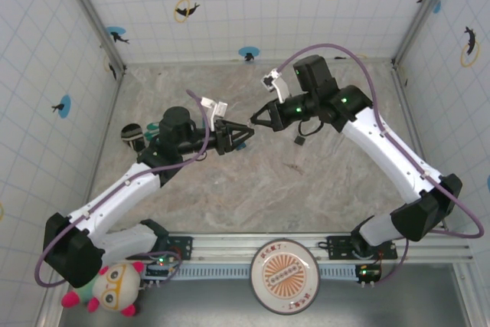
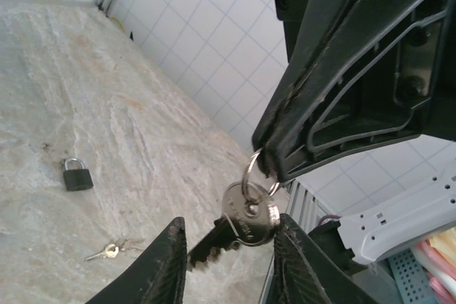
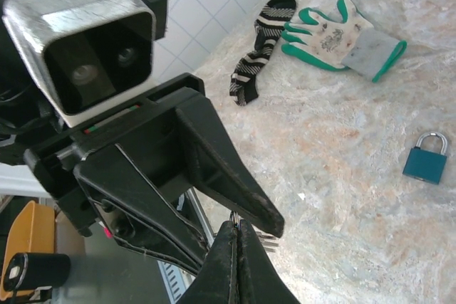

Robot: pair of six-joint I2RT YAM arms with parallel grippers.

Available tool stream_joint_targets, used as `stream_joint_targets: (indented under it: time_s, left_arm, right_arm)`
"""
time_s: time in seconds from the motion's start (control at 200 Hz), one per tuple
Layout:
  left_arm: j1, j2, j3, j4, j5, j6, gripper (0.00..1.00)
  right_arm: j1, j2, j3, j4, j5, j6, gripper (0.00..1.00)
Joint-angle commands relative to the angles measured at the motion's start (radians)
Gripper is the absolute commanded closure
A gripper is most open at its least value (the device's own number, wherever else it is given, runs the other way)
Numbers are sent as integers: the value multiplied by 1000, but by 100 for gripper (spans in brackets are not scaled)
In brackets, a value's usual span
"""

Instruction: Unlock with the key

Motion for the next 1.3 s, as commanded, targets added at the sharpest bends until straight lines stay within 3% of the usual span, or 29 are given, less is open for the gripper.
stream_joint_targets:
  time_s: [0.0,0.24,0.37,0.475,0.56,0.746,0.816,0.886,0.946,1.121,1.296]
  left_arm:
    - [-6,-21,32,-13,-5,30,67]
    - [-6,-23,33,-48,-7,41,80]
    - [-6,-26,32,-55,-15,42,79]
    - [-6,-23,36,-55,-18,41,72]
    - [-6,-16,43,-45,-5,38,81]
    - [-6,-7,53,-34,-13,38,88]
    - [-7,-9,54,-37,-23,37,77]
    - [-6,-17,52,-38,-44,32,50]
    - [-6,-20,49,-27,-42,32,42]
    - [-6,5,70,2,-5,24,34]
    - [-6,26,81,38,35,4,38]
  right_arm:
    - [-5,-35,-23,36,-16,7,100]
    - [-15,-45,-38,54,-19,16,100]
    - [-22,-51,-44,64,-26,21,100]
    - [-26,-52,-44,63,-28,21,100]
    - [-26,-54,-48,66,-29,22,100]
    - [-26,-60,-69,91,-34,37,100]
    - [-25,-62,-76,100,-38,41,100]
    - [-26,-61,-81,107,-44,48,100]
    - [-25,-63,-84,113,-52,54,100]
    - [-19,-65,-89,131,-64,65,100]
    - [-12,-66,-92,140,-62,71,100]
